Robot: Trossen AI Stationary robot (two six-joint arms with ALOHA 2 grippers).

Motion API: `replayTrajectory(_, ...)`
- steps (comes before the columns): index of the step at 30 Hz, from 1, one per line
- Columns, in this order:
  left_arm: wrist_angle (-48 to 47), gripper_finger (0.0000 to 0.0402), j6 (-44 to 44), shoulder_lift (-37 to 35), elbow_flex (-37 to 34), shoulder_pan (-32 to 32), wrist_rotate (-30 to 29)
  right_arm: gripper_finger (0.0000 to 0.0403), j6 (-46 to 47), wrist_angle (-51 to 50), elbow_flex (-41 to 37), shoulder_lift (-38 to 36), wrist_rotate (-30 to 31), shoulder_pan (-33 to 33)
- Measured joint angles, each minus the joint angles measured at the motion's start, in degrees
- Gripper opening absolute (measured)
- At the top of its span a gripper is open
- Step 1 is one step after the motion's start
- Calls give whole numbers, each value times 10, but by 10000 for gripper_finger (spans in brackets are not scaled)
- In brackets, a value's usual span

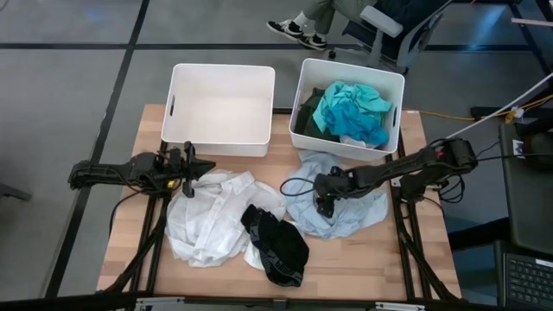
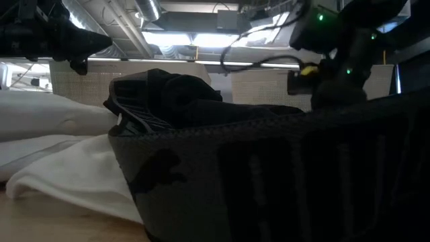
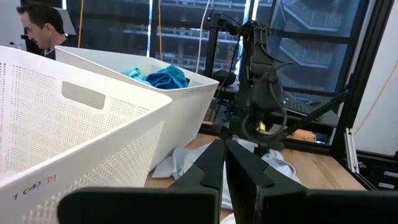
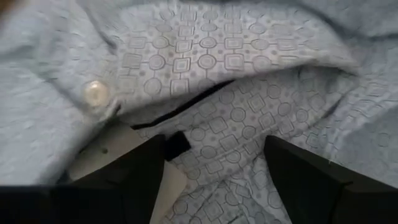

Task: Sort clothes
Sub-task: Put the light blue polo shirt into the right white bin

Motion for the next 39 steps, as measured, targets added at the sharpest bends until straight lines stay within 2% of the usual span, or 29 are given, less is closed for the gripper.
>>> replayTrajectory(9, -7, 8, 0, 0, 0, 0, -1, 276, -8, 2, 5, 61, 20, 0)
replayTrajectory(12, -7, 8, 0, 0, 0, 0, -1, 262, -9, 4, 5, 70, 20, 0)
replayTrajectory(16, -7, 8, 0, 0, 0, 0, -1, 213, -10, 6, 5, 74, 24, 1)
replayTrajectory(21, -8, 8, 0, 0, 0, 0, -1, 121, -12, 9, 5, 74, 31, 1)
replayTrajectory(26, -8, 8, 0, 0, 0, 0, -1, 40, -14, 11, 5, 75, 64, 1)
replayTrajectory(31, -8, 8, -2, 0, 0, 0, -1, 34, -1, 21, 3, 77, 85, 0)
replayTrajectory(36, -8, 8, -2, 0, 0, 0, -1, 72, 13, 22, 2, 77, 85, 0)
replayTrajectory(39, -8, 8, -2, 0, 0, 0, -1, 49, 17, 22, 2, 77, 84, 0)
